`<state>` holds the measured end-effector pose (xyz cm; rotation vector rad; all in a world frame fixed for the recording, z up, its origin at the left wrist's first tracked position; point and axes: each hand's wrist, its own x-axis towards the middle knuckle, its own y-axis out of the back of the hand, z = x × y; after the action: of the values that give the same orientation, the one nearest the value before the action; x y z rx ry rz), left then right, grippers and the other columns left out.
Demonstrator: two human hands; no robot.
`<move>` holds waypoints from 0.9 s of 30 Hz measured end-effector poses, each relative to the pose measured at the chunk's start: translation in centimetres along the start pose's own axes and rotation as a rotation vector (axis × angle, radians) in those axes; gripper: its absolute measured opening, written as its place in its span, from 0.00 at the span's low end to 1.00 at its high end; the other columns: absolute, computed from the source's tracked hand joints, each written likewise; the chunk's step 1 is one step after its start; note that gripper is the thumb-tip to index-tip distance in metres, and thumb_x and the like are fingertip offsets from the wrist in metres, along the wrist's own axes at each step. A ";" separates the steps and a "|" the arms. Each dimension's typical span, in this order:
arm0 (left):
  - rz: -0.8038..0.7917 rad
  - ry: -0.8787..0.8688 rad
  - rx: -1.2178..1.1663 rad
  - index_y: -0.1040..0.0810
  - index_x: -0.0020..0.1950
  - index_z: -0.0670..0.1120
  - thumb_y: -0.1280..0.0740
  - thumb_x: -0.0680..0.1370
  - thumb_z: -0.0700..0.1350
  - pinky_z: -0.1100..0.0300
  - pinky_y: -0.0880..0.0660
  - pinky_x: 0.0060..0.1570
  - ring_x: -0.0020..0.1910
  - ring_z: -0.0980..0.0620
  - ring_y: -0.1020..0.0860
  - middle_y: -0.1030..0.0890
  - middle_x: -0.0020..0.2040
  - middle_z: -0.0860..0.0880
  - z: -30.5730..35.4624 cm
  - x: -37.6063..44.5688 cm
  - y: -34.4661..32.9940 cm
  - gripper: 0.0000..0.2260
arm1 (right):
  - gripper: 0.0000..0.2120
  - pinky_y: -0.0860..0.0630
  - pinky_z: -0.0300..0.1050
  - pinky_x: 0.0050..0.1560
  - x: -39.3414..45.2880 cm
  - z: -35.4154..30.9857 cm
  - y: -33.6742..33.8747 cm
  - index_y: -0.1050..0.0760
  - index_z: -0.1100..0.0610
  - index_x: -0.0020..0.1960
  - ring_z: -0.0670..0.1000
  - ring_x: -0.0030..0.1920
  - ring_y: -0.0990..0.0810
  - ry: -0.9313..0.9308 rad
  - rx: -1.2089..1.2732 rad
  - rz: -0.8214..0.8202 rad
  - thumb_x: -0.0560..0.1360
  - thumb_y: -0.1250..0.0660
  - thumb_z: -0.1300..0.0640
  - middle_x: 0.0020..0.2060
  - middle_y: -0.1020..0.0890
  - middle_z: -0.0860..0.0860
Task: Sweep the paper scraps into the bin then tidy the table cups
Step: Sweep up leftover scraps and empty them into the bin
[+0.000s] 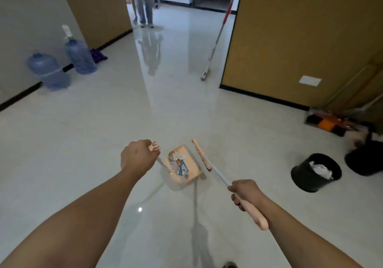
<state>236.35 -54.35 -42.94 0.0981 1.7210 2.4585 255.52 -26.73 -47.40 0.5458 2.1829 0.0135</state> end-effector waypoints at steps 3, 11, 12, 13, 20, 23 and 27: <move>0.023 -0.150 -0.026 0.25 0.34 0.50 0.36 0.69 0.59 0.59 0.31 0.32 0.34 0.46 0.24 0.23 0.29 0.52 10.5 1.8 -2.1 0.13 | 0.05 0.36 0.38 0.23 0.6 1.3 8.7 0.22 0.61 0.48 0.52 0.22 0.30 0.020 0.103 0.097 0.74 0.33 0.63 0.25 0.26 0.56; 0.034 -0.541 -0.098 0.25 0.35 0.51 0.38 0.72 0.60 0.59 0.30 0.29 0.29 0.49 0.26 0.26 0.26 0.53 34.9 1.9 -7.5 0.14 | 0.07 0.35 0.38 0.22 -0.8 4.6 26.0 0.26 0.55 0.46 0.51 0.20 0.32 0.032 0.361 0.363 0.74 0.31 0.65 0.25 0.28 0.56; 0.030 -0.595 -0.098 0.25 0.36 0.52 0.38 0.73 0.60 0.59 0.29 0.30 0.30 0.49 0.26 0.26 0.26 0.53 37.4 1.7 -8.1 0.14 | 0.08 0.35 0.38 0.22 -1.1 4.8 27.3 0.27 0.54 0.47 0.51 0.19 0.32 0.030 0.399 0.393 0.75 0.32 0.65 0.26 0.28 0.56; 0.026 -0.653 -0.096 0.25 0.36 0.52 0.38 0.73 0.60 0.58 0.28 0.30 0.30 0.48 0.25 0.25 0.27 0.53 39.7 1.6 -8.7 0.14 | 0.08 0.35 0.38 0.21 -1.2 4.9 28.5 0.28 0.53 0.46 0.50 0.19 0.32 0.029 0.435 0.423 0.75 0.32 0.65 0.27 0.28 0.56; 0.046 -1.103 0.016 0.23 0.41 0.51 0.34 0.74 0.57 0.59 0.38 0.28 0.30 0.46 0.27 0.22 0.31 0.50 53.8 2.8 -13.8 0.10 | 0.11 0.35 0.37 0.21 0.1 4.7 35.3 0.28 0.57 0.56 0.50 0.20 0.31 -0.002 0.634 0.614 0.76 0.32 0.65 0.28 0.27 0.56; 0.027 -1.270 0.048 0.23 0.42 0.50 0.34 0.75 0.55 0.59 0.40 0.29 0.31 0.45 0.24 0.21 0.33 0.49 58.5 4.2 -16.0 0.09 | 0.18 0.34 0.38 0.22 1.9 3.9 37.2 0.30 0.57 0.63 0.50 0.21 0.30 -0.028 0.714 0.668 0.76 0.31 0.64 0.29 0.26 0.56; -0.012 -1.414 0.064 0.22 0.43 0.49 0.35 0.76 0.53 0.58 0.31 0.29 0.32 0.45 0.24 0.21 0.34 0.49 63.4 7.1 -18.2 0.09 | 0.21 0.33 0.39 0.23 4.3 1.9 38.6 0.30 0.58 0.66 0.51 0.22 0.29 -0.075 0.793 0.726 0.75 0.30 0.63 0.28 0.24 0.56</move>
<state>239.12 11.77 -38.41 1.3839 1.0328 1.4540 269.27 9.47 -44.14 1.7199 1.7432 -0.4861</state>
